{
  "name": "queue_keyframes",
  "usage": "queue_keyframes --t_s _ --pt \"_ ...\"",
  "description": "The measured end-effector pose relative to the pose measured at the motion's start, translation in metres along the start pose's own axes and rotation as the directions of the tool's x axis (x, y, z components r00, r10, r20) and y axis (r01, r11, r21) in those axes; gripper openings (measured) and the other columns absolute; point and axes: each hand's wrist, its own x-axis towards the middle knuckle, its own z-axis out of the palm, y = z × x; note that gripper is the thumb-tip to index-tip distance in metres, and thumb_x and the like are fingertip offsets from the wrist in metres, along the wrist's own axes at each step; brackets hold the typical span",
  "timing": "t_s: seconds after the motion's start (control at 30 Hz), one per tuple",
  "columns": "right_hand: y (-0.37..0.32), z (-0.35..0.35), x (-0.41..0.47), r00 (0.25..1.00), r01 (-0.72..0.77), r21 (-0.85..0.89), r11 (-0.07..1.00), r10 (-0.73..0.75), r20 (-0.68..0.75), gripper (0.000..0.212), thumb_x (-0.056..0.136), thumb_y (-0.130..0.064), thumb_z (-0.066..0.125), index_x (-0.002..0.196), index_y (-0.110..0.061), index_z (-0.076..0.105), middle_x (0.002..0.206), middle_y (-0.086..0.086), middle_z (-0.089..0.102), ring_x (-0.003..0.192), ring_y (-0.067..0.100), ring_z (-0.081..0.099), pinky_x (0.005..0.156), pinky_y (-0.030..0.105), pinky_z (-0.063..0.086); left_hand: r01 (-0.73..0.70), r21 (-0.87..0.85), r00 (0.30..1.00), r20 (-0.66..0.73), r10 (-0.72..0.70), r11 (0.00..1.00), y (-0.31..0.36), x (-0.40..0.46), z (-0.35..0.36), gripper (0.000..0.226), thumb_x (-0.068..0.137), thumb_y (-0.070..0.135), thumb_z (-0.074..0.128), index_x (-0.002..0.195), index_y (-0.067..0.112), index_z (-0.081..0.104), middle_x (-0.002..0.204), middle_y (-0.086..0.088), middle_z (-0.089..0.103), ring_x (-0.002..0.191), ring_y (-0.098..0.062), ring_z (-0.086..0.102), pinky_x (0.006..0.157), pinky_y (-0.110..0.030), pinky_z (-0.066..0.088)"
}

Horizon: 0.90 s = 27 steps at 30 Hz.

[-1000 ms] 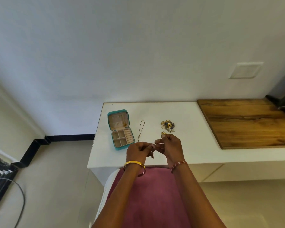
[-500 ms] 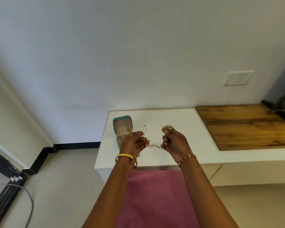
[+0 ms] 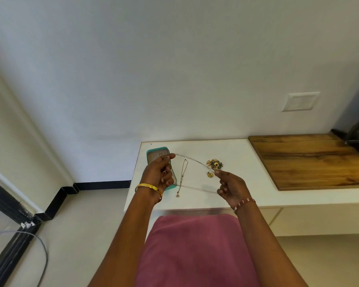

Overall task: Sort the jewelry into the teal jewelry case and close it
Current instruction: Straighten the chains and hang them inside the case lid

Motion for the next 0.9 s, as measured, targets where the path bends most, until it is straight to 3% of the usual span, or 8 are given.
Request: queue_keyframes --t_s 0.1,0.23,0.37,0.5,0.6,0.7,0.9 --pt "0.000 -0.008 0.000 0.999 0.042 -0.087 0.995 -0.043 -0.003 0.009 0.078 -0.010 0.070 0.086 -0.008 0.066 0.043 -0.007 0.038 0.039 0.007 0.029 0.042 0.020 0.039 0.013 0.076 0.999 0.037 -0.016 0.997 0.003 0.001 -0.005 0.018 0.092 0.013 0.044 0.096 0.011 0.061 0.058 -0.002 0.043 0.032 -0.004 0.027 0.037 -0.013 0.029" --pt "-0.002 -0.010 -0.005 0.992 0.098 -0.341 0.935 -0.064 0.109 0.023 0.076 -0.025 0.073 0.088 -0.005 0.070 0.036 -0.012 0.039 0.046 0.011 0.022 0.045 0.022 0.035 0.038 0.173 0.996 0.073 -0.051 0.984 -0.001 0.002 -0.006 0.020 0.091 0.010 0.043 0.093 0.014 0.063 0.068 -0.007 0.044 0.032 -0.004 0.027 0.039 -0.014 0.030" --pt "-0.006 -0.011 -0.007 0.979 0.150 -0.513 0.845 -0.053 0.198 0.030 0.079 -0.029 0.069 0.071 -0.001 0.067 0.043 -0.009 0.047 0.048 0.012 0.022 0.045 0.022 0.032 0.043 0.234 0.992 0.102 -0.069 0.971 -0.006 0.005 -0.008 0.021 0.092 0.011 0.043 0.095 0.013 0.064 0.065 -0.007 0.042 0.031 -0.004 0.026 0.037 -0.014 0.028" --pt "-0.011 -0.014 -0.003 0.990 0.082 -0.283 0.955 -0.046 0.132 0.035 0.088 -0.030 0.059 0.060 -0.011 0.048 0.051 -0.002 0.036 0.045 0.011 0.026 0.045 0.024 0.025 0.039 0.312 0.997 0.057 -0.060 0.949 -0.009 0.012 -0.017 0.022 0.093 0.015 0.043 0.092 0.013 0.064 0.068 -0.009 0.043 0.033 -0.005 0.027 0.039 -0.016 0.032" --pt "-0.016 -0.014 -0.002 0.988 0.031 -0.108 0.994 -0.015 0.151 0.042 0.092 -0.034 0.050 0.056 -0.013 0.041 0.052 0.002 0.041 0.042 0.012 0.035 0.048 0.026 0.027 0.053 0.392 0.998 0.015 -0.064 0.919 -0.012 0.014 -0.020 0.021 0.094 0.016 0.043 0.087 0.012 0.063 0.065 -0.009 0.044 0.034 -0.007 0.029 0.041 -0.017 0.035" --pt "-0.022 -0.007 -0.005 0.978 0.006 0.047 0.999 -0.015 0.210 0.044 0.094 -0.036 0.045 0.056 -0.014 0.040 0.050 0.002 0.048 0.043 0.013 0.041 0.048 0.026 0.032 0.069 0.423 0.998 -0.032 -0.062 0.904 -0.018 0.015 -0.022 0.019 0.092 0.014 0.044 0.085 0.008 0.060 0.056 -0.007 0.047 0.033 -0.010 0.034 0.045 -0.020 0.041" --pt "-0.035 0.010 -0.013 0.922 0.044 0.167 0.985 -0.104 0.372 0.032 0.095 -0.029 0.043 0.067 -0.014 0.050 0.046 -0.005 0.041 0.040 0.009 0.037 0.043 0.020 0.036 0.146 0.462 0.989 -0.071 -0.127 0.875 -0.024 0.017 -0.029 0.020 0.089 0.007 0.044 0.072 0.009 0.056 0.038 0.000 0.055 0.038 -0.013 0.056 0.058 -0.028 0.052"
